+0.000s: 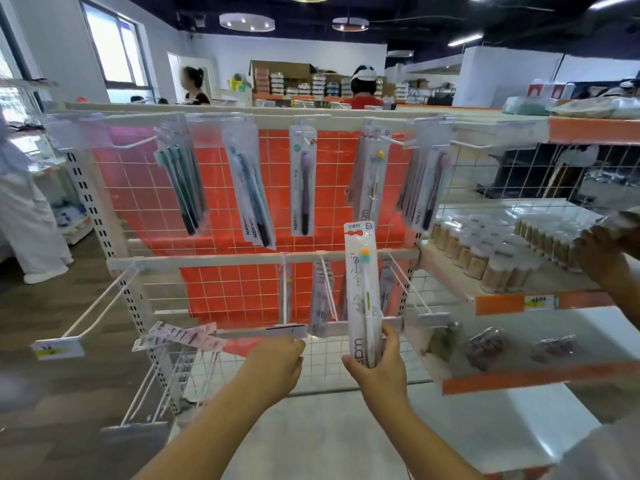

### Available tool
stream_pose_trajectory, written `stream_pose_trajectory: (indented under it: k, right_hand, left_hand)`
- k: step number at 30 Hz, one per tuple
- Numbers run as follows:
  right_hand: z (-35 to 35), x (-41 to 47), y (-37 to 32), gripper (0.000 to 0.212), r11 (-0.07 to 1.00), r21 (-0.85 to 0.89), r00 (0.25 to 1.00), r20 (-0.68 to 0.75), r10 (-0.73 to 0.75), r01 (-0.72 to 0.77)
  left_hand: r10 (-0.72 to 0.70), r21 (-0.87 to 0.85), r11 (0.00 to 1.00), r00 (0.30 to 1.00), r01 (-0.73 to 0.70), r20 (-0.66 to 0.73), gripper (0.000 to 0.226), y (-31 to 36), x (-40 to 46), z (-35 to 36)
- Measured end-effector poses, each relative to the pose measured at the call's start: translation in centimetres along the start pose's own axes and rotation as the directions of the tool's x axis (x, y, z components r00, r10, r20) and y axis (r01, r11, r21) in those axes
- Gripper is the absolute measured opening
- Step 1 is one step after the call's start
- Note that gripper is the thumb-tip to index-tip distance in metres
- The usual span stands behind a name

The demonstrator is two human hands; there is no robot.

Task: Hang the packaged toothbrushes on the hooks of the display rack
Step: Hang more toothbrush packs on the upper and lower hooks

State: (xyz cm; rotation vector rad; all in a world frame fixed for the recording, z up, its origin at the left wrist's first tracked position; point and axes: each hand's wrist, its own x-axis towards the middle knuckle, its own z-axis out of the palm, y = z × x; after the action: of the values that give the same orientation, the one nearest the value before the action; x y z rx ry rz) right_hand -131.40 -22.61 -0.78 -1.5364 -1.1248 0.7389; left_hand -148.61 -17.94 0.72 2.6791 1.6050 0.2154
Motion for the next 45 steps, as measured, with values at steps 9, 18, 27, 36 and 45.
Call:
stream_pose_trajectory:
  k: [9,18,27,36,45]
  right_hand:
    - [-3.0,0.7,0.4,0.071,0.999,0.044,0.999,-0.045,-0.013,0.015]
    - [-3.1,5.4,0.2,0.075,0.992,0.077,0.993,-0.064,-0.098,0.103]
    - [-7.1,13.6,-1.7,0.073,0.988,0.05,0.986,-0.083,-0.145,0.149]
    - [-7.9,15.9,-2.8,0.072,0.957,0.079,0.959,-0.075,-0.272,0.277]
    - [-7.4,18.3,-3.0,0.063,0.934,0.089,0.939,-0.031,-0.343,0.345]
  left_hand:
    - [0.012,-0.1,0.995,1.0,-0.011,0.009,0.035,1.6,1.4,0.5]
    - [0.063,-0.037,0.997,0.998,-0.064,-0.012,0.028,2.4,6.7,-0.1]
    - [0.001,-0.068,0.998,1.0,-0.002,-0.01,0.027,3.4,15.6,-2.3]
    - [0.073,-0.014,0.997,0.997,-0.073,0.037,0.031,6.0,20.5,-1.8]
    - [0.128,0.04,0.991,0.992,-0.127,-0.02,0.035,6.0,23.4,-1.0]
